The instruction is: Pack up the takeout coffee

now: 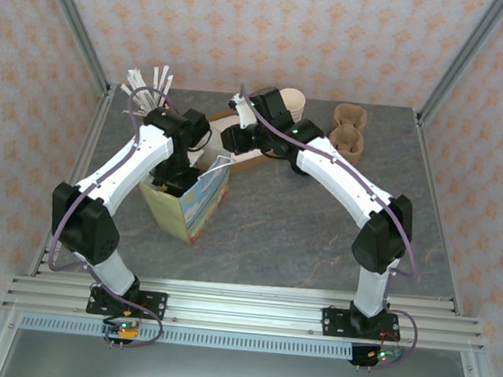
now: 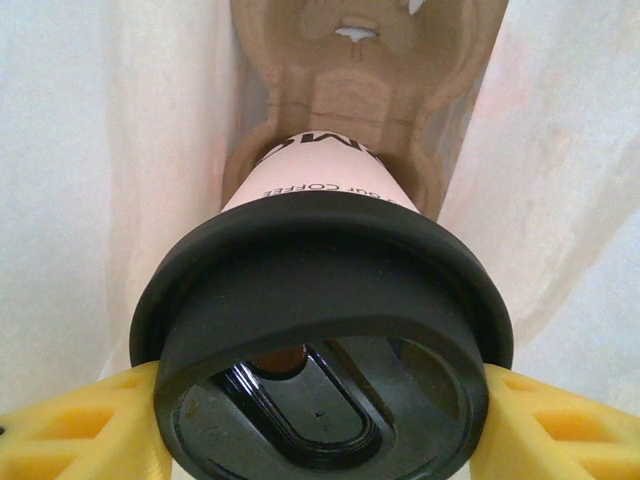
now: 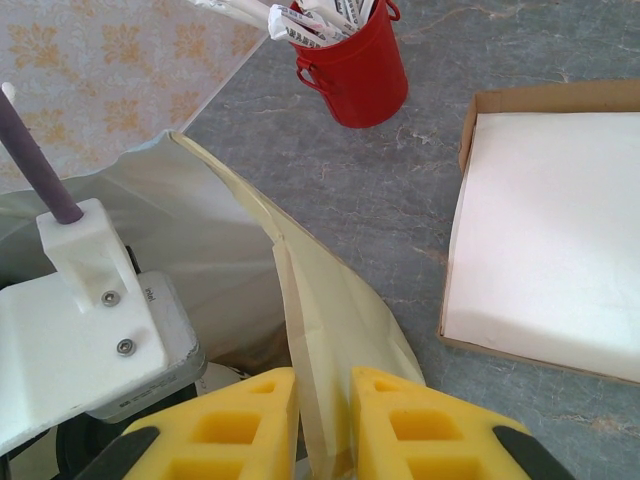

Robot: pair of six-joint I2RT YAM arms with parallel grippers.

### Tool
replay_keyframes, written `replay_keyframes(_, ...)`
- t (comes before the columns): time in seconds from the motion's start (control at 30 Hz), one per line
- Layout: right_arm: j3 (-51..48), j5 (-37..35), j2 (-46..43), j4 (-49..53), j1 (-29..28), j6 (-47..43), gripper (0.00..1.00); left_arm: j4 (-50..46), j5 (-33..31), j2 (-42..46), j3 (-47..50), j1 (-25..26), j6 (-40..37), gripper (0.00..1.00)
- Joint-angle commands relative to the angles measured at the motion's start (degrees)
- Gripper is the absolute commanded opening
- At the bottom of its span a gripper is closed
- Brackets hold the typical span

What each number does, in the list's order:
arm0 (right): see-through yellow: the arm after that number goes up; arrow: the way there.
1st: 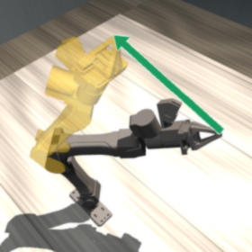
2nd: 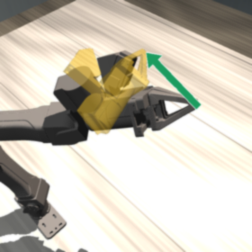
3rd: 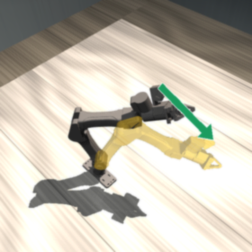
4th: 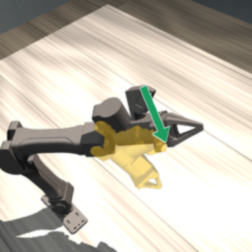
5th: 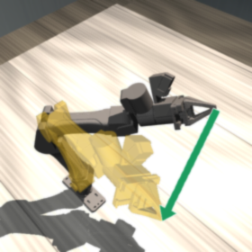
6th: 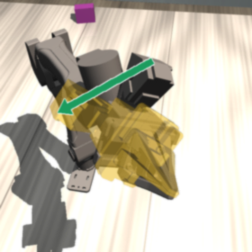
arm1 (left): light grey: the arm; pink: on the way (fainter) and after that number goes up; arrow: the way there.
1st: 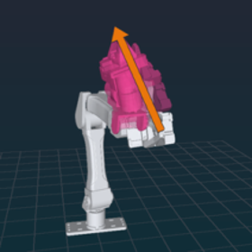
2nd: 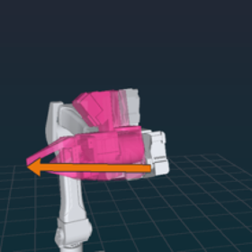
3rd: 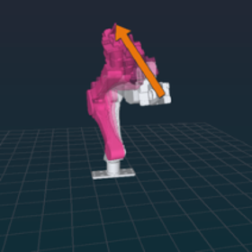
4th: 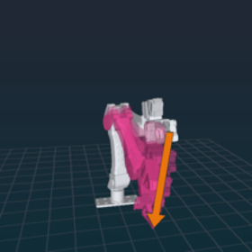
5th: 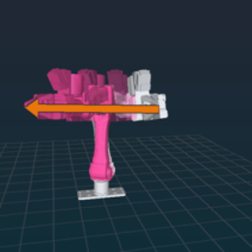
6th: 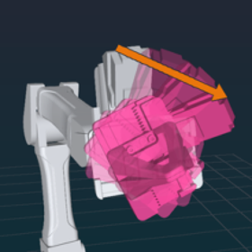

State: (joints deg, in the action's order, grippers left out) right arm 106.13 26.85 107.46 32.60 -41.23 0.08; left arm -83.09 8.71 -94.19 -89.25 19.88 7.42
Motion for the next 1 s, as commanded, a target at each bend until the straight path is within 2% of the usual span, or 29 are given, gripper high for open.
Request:
replay_keyframes(0.0,1.3,-1.7,1.2,2.6,-0.4,-0.8,0.21,-3.8,-2.4,0.5,-2.0,0.3,-0.8,0.31)
replay_keyframes(0.97,1.1,-1.5,1.1,2.4,-0.5,-0.7,0.21,0.2,-1.1,-2.2,0.2,-0.2,-1.4,0.31)
